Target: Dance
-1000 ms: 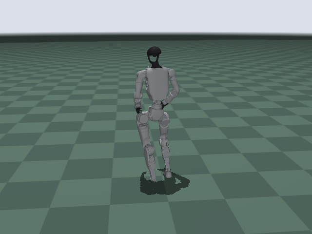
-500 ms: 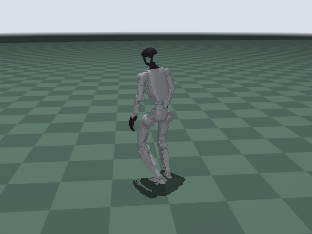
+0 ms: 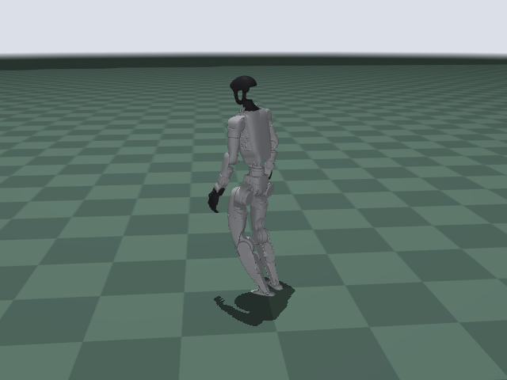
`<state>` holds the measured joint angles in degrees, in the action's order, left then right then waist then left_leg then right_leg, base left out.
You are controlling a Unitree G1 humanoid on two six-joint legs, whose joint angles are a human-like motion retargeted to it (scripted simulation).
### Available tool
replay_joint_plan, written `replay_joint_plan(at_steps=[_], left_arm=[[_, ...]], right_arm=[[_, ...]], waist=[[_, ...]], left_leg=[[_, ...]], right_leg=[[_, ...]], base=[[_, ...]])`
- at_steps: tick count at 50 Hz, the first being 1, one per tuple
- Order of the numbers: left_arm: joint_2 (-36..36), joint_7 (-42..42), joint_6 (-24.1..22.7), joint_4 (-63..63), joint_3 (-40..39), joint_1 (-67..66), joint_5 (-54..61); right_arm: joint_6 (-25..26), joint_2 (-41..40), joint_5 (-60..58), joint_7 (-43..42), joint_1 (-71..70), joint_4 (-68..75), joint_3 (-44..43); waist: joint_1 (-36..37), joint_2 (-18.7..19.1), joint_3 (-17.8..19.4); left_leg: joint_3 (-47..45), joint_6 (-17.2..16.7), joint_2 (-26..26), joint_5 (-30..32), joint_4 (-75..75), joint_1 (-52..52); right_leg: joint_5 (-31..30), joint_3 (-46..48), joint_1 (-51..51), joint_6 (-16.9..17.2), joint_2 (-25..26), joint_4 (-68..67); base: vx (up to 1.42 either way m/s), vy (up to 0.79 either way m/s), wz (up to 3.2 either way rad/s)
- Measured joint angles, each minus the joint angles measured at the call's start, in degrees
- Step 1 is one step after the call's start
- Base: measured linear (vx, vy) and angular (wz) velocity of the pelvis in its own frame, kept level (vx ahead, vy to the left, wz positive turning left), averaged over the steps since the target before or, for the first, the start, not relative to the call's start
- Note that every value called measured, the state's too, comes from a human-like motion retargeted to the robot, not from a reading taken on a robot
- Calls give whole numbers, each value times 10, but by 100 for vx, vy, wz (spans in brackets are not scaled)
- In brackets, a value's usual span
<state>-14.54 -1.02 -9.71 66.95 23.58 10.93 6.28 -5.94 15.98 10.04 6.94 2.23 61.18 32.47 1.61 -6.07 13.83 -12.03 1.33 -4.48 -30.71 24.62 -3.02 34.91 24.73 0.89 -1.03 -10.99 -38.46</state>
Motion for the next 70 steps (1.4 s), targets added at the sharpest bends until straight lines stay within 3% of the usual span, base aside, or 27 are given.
replay_joint_plan(at_steps=[16, 35, 39, 42, 46, 50, 53, 55, 57, 61, 63, 70], left_arm=[[16, 22, -23, 0, 43, 28, -23], [-12, 63, -55, 15, 78, -9, -74], [5, 60, -44, 36, 100, 0, -87], [15, 35, -33, 45, 137, 8, -110], [-5, -17, -36, 31, 199, 4, -171], [-39, -42, -57, -9, 250, 23, -225], [-61, -47, -76, -38, 271, 39, -247], [-67, -49, -85, -50, 278, 38, -257], [-85, -59, -92, -66, 273, 47, -264], [-92, -80, -95, -65, 270, 36, -280], [-98, -100, -94, -59, 261, 34, -284], [-84, -105, -83, -19, 228, 7, -257]], right_arm=[[-22, 8, 3, -24, -29, 15, 18], [-42, 79, -22, -63, -72, 71, -11], [-49, 83, 18, -56, -104, 37, -15], [-60, 88, 116, -24, -148, -96, 2], [-79, 118, 296, 18, -252, -431, 34], [-124, 139, 386, 15, -421, -737, 28], [-154, 150, 395, 10, -535, -846, 7], [-163, 157, 393, 17, -581, -886, -1], [-164, 170, 399, 32, -625, -913, -9], [-152, 186, 415, 75, -642, -948, -3], [-138, 193, 449, 115, -642, -958, -4], [-102, 188, 538, 183, -568, -971, 13]], waist=[[9, -4, 18], [40, 35, 23], [37, 35, 34], [13, 13, 45], [-25, -19, 26], [-38, -9, -14], [-29, 2, -39], [-19, -1, -51], [-11, 24, -64], [-2, 21, -68], [0, 51, -75], [4, 88, -48]], left_leg=[[37, -9, -21, 20, -45, -38], [114, -11, -44, 22, -48, -40], [129, -6, -64, 34, -66, -53], [144, 0, -101, 65, -104, -71], [155, 0, -138, 113, -150, -70], [151, -2, -127, 112, -131, -28], [147, -7, -108, 85, -79, 11], [145, -8, -109, 71, -46, 28], [147, -19, -66, 41, -6, 55], [148, -24, -55, 8, 67, 81], [156, -37, -4, -27, 125, 111], [137, -66, 79, -71, 300, 175]], right_leg=[[-10, 38, -42, -5, -23, -7], [-32, 87, -66, -19, -54, -50], [-63, 55, -34, -21, -90, -135], [-119, -39, 38, 10, -125, -243], [-68, -155, 137, 49, -101, -298], [-68, -162, 164, 52, -67, -248], [-57, -147, 142, 46, -33, -168], [-37, -139, 126, 40, -29, -140], [-46, -115, 95, 27, 22, -59], [-34, -98, 71, 24, 35, -38], [-64, -82, 38, 13, 98, 45], [-66, -44, 10, -2, 162, 63]], base=[[0, 4, 41], [-2, 6, 54], [-6, 10, 55], [-11, 10, 72], [-11, 2, 59], [-3, -2, 27], [2, -6, 22], [3, -8, 16], [6, -11, 12], [2, -10, 27], [6, -13, 14], [1, -5, 37]])
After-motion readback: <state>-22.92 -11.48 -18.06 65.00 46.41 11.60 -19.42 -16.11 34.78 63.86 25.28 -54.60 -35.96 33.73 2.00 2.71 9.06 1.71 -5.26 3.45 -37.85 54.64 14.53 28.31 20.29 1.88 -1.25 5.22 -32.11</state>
